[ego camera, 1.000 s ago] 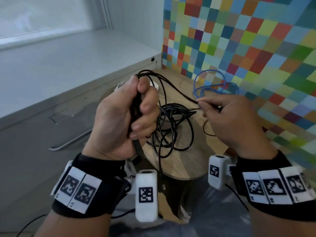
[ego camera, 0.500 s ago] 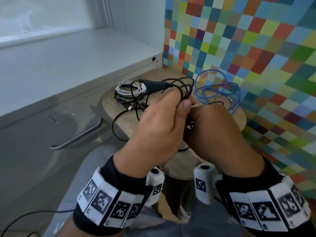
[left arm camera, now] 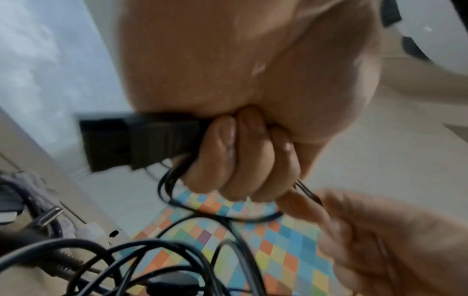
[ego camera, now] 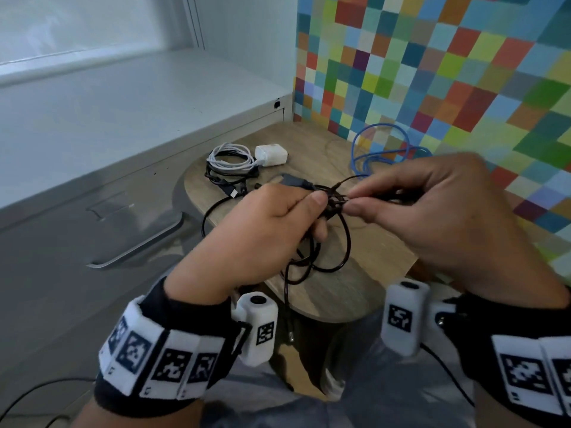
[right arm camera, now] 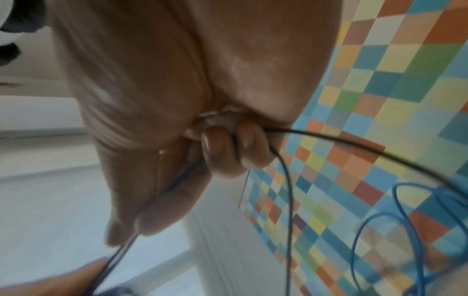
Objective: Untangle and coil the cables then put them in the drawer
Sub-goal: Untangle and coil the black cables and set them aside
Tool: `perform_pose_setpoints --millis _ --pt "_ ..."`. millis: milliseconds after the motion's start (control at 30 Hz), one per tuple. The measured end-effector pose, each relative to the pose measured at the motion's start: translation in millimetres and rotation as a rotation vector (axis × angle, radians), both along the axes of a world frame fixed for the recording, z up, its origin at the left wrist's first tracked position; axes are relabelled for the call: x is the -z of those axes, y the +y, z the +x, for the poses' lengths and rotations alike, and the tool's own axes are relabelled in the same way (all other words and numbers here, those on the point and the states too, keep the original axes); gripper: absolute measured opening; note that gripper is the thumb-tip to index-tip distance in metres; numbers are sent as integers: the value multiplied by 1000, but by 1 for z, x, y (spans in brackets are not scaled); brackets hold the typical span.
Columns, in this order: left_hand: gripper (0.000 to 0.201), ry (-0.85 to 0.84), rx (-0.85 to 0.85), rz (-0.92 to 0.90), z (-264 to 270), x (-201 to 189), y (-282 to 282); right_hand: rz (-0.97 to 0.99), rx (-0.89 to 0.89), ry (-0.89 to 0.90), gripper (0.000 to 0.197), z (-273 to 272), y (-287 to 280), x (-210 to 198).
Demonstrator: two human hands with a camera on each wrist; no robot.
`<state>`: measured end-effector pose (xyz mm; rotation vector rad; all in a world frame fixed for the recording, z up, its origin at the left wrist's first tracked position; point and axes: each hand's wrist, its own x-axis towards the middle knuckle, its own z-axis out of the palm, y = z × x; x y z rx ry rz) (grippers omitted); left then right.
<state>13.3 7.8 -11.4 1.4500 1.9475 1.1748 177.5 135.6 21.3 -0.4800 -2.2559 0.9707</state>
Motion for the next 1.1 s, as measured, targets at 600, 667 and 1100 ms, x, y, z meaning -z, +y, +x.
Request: perform_pose_setpoints --millis 600,667,1100 --pt "31 -922 104 565 6 -11 -3 230 322 -260 10 6 20 12" --pt "28 -722 7 567 21 -13 4 336 287 -396 13 -2 9 14" --pt "28 109 -262 322 44 3 16 417 -5 -429 12 -14 -26 9"
